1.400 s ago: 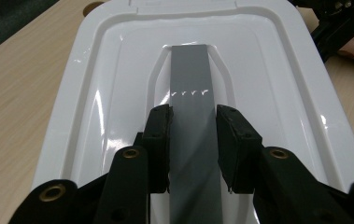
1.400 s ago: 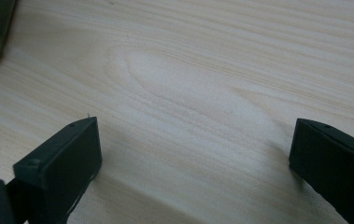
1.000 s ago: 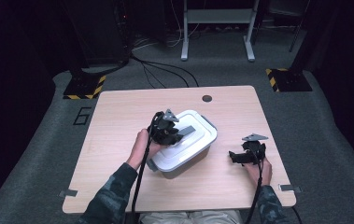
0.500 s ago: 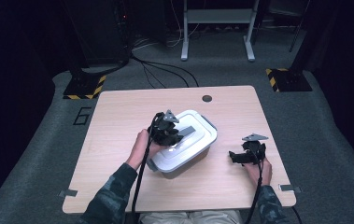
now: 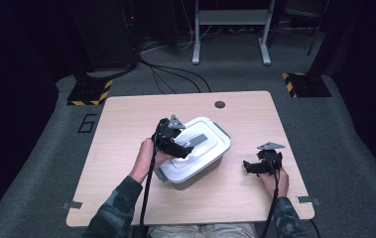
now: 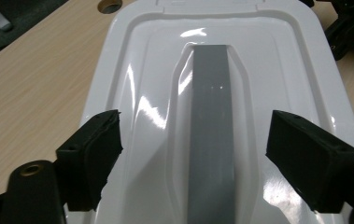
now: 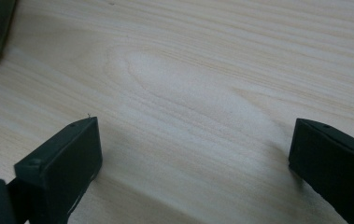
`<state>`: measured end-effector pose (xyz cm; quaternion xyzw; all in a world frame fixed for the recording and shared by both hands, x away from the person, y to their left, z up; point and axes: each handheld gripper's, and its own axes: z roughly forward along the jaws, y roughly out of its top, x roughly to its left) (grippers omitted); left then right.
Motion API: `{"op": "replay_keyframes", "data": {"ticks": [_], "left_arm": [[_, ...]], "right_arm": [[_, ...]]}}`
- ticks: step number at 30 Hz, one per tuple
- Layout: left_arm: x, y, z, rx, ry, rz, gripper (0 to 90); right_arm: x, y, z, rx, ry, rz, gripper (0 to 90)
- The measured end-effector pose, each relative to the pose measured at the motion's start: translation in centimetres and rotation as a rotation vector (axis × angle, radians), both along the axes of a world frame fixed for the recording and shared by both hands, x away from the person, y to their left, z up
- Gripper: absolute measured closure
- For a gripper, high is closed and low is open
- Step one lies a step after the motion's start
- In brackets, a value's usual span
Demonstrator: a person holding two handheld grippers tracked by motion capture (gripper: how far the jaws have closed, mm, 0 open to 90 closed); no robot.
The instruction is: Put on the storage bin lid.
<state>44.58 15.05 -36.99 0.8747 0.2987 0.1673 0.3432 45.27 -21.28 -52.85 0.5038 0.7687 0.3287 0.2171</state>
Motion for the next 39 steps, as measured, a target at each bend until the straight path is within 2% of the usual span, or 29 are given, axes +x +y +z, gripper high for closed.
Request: {"op": "replay_keyframes", "data": {"ticks": [4, 7, 8, 11, 13, 14, 17, 18, 19, 20, 22, 23, 24, 26, 28, 29, 31, 32, 34, 35, 36, 37, 39], "left_arm": [[-0.2, 1.4, 0.4, -0.013, -0.011, 0.036, 12.0], [-0.3, 3.3, 0.9, -0.036, -0.029, 0.091, 10.6], [-0.3, 3.3, 0.9, -0.036, -0.029, 0.091, 10.2], [-0.5, 5.4, 1.2, -0.045, -0.043, 0.136, 10.0], [-0.5, 6.5, 1.3, -0.048, -0.051, 0.158, 10.0], [-0.5, 6.5, 1.3, -0.048, -0.051, 0.158, 9.9], [-0.7, 9.0, 1.3, -0.054, -0.055, 0.205, 9.8], [-0.7, 9.0, 1.3, -0.054, -0.055, 0.205, 9.8], [-0.8, 10.3, 1.1, -0.058, -0.056, 0.233, 9.8], [-0.8, 10.3, 1.1, -0.058, -0.056, 0.233, 9.8], [-1.1, 12.1, 0.6, -0.066, -0.049, 0.281, 9.8], [-1.1, 12.1, 0.6, -0.066, -0.049, 0.281, 9.8], [-1.3, 13.4, 0.0, -0.068, -0.046, 0.317, 9.8], [-1.4, 13.9, -0.2, -0.068, -0.044, 0.329, 9.8], [-1.7, 15.6, -1.4, -0.069, -0.026, 0.376, 9.8], [-1.7, 15.6, -1.4, -0.069, -0.026, 0.376, 9.8], [-2.0, 16.6, -2.3, -0.072, -0.010, 0.406, 9.8], [-2.3, 17.5, -3.3, -0.075, 0.003, 0.431, 9.8], [-2.6, 18.2, -4.4, -0.075, 0.012, 0.458, 9.8], [-2.6, 18.2, -4.4, -0.075, 0.012, 0.458, 9.8], [-2.8, 18.8, -5.5, -0.067, 0.014, 0.491, 9.9], [-2.8, 18.8, -5.5, -0.067, 0.014, 0.491, 9.8], [-3.1, 19.4, -6.8, -0.051, 0.025, 0.520, 9.9]], "right_arm": [[0.0, 0.0, 0.0, 0.000, 0.000, 0.000, 1.8], [0.0, 0.0, 0.0, 0.000, 0.000, 0.000, 1.9], [0.0, 0.0, 0.0, 0.000, 0.000, 0.000, 1.9], [0.0, 0.0, 0.0, 0.000, 0.000, 0.000, 1.8], [0.0, 0.0, 0.0, 0.000, 0.000, 0.000, 1.8], [0.0, 0.0, 0.0, 0.000, 0.000, 0.000, 1.8], [0.0, 0.0, 0.0, 0.000, 0.000, 0.000, 1.8], [0.0, 0.0, 0.0, 0.000, 0.000, 0.000, 1.8], [0.0, 0.0, 0.0, 0.000, 0.000, -0.001, 1.8], [0.0, 0.0, 0.0, 0.000, 0.000, -0.001, 1.8], [0.0, 0.0, 0.0, 0.000, 0.000, -0.001, 1.8], [0.0, 0.0, 0.0, 0.000, 0.000, -0.001, 1.8], [0.0, 0.0, 0.0, 0.000, 0.000, -0.001, 1.8], [0.0, 0.0, 0.0, -0.001, 0.000, -0.001, 1.9], [0.0, 0.0, 0.0, -0.001, 0.000, -0.001, 1.9], [0.0, 0.0, 0.0, -0.001, 0.000, -0.001, 1.9], [0.0, 0.0, 0.0, -0.001, 0.000, -0.001, 1.9], [0.0, 0.0, 0.0, -0.001, 0.000, -0.001, 1.9], [0.0, 0.0, 0.0, -0.001, 0.000, -0.001, 1.9], [0.0, 0.0, 0.0, -0.001, 0.000, -0.001, 1.9], [0.0, 0.0, 0.0, 0.000, 0.000, 0.000, 1.9], [0.0, 0.0, 0.0, 0.000, 0.000, 0.000, 1.9], [0.0, 0.0, 0.0, -0.001, 0.001, 0.000, 1.9]]}}
